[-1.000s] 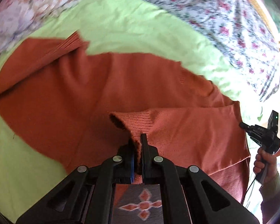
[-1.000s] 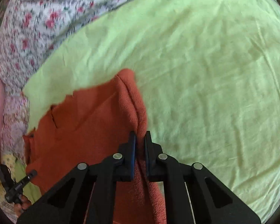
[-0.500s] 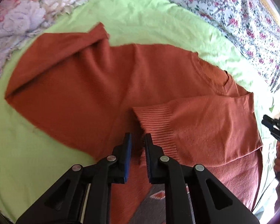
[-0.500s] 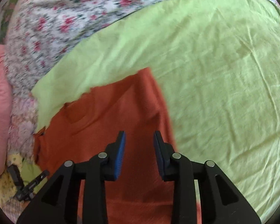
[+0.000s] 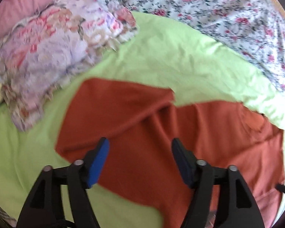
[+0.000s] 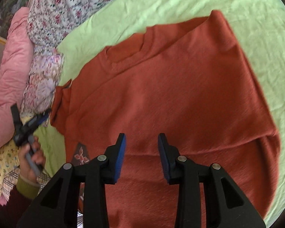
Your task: Fold small clothes
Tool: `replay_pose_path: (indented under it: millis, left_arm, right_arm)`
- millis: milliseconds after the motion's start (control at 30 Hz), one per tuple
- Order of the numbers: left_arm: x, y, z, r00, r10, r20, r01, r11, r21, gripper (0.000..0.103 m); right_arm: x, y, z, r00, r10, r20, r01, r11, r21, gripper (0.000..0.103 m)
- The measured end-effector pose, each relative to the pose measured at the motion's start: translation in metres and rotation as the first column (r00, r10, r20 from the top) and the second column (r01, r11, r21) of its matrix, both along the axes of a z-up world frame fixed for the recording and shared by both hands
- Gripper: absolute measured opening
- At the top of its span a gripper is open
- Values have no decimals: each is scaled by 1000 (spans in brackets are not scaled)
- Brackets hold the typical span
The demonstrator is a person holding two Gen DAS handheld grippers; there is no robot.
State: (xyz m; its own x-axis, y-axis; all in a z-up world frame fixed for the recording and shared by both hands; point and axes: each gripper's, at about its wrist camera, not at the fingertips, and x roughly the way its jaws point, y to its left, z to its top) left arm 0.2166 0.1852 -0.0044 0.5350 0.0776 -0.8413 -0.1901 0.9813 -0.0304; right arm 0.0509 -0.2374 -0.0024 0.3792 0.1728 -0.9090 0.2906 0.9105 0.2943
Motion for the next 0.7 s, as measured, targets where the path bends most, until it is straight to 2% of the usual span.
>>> replay_pose_path:
  millis: [200, 300, 333, 367, 400, 433, 533, 700]
  left_arm:
    - [47, 6, -20, 999, -20, -45, 24, 996, 83, 77]
    - [65, 6, -31, 997, -37, -64, 42, 996, 80, 76]
    - [70, 4, -34, 997, -47, -65, 51, 996, 75, 66]
    - [73, 4, -37, 996, -56, -69, 60, 996, 67, 39]
    - [76, 3, -40, 994, -69, -81, 72, 997, 42, 21]
    - [79, 3, -42, 992, -81, -97, 82, 997, 1, 9]
    - [73, -5, -33, 993, -102, -54, 102, 995, 5, 4]
    - [45, -34, 2, 988, -146, 44, 149, 987, -66, 3]
  right_arm:
    - [-2, 7, -4, 1000, 9, -22, -9, 1000, 13, 36]
    - [-3, 6, -3, 1000, 3, -24, -3, 1000, 11, 36]
    - [-3, 6, -3, 1000, 0, -24, 0, 1000, 14, 36]
    - [-2, 6, -3, 1000, -1, -25, 1, 1000, 13, 36]
    - [-3, 5, -2, 1000, -2, -24, 2, 1000, 8, 36]
    - [-2, 5, -1, 1000, -3, -22, 3, 1000, 5, 36]
    - [-4, 1, 1, 1000, -13, -9, 13, 1000, 10, 36]
    - [-6, -4, 6, 999, -30, 23, 30, 999, 14, 36]
